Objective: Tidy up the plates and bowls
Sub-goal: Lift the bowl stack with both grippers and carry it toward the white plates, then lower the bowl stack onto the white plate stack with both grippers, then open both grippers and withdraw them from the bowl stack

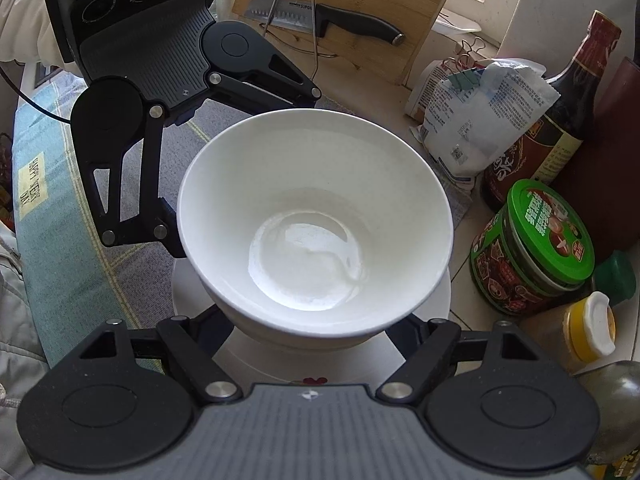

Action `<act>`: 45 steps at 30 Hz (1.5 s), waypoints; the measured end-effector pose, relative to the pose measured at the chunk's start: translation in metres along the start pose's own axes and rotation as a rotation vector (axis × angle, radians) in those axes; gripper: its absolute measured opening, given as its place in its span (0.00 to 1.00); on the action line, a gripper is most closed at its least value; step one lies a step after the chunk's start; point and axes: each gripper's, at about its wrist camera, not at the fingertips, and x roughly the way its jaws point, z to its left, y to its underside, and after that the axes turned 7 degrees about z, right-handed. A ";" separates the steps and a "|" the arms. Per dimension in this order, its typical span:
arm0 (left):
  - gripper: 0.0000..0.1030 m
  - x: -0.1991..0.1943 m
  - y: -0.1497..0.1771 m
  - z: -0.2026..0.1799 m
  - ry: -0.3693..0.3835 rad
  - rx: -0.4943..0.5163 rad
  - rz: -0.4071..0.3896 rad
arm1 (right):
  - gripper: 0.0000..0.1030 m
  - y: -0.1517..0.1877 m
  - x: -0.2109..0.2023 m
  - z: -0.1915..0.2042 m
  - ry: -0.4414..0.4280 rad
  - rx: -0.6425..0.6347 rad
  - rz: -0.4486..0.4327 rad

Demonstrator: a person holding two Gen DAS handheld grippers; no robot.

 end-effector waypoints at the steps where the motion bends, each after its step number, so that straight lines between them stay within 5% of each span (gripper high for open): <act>1: 0.78 0.001 0.000 0.001 0.002 -0.003 0.000 | 0.83 0.000 0.001 -0.001 -0.001 0.001 0.000; 20: 0.79 0.004 0.001 0.005 -0.001 -0.024 -0.002 | 0.83 -0.001 0.002 -0.003 -0.001 0.009 0.003; 23: 0.91 -0.001 0.003 0.002 -0.009 -0.021 -0.031 | 0.93 0.000 -0.001 -0.003 0.011 0.020 -0.031; 24: 0.97 -0.003 0.004 0.001 -0.020 -0.021 -0.047 | 1.00 0.000 -0.003 -0.004 0.012 0.026 -0.045; 38: 0.99 -0.045 0.030 -0.028 -0.305 -0.102 -0.180 | 1.00 0.007 -0.022 0.022 0.170 0.168 -0.032; 42: 0.99 -0.061 0.035 -0.038 -0.292 -0.135 -0.175 | 1.00 0.005 -0.035 0.043 0.260 0.329 -0.034; 45: 0.99 -0.073 0.035 -0.052 -0.385 -0.202 -0.162 | 1.00 0.004 -0.044 0.061 0.344 0.505 -0.060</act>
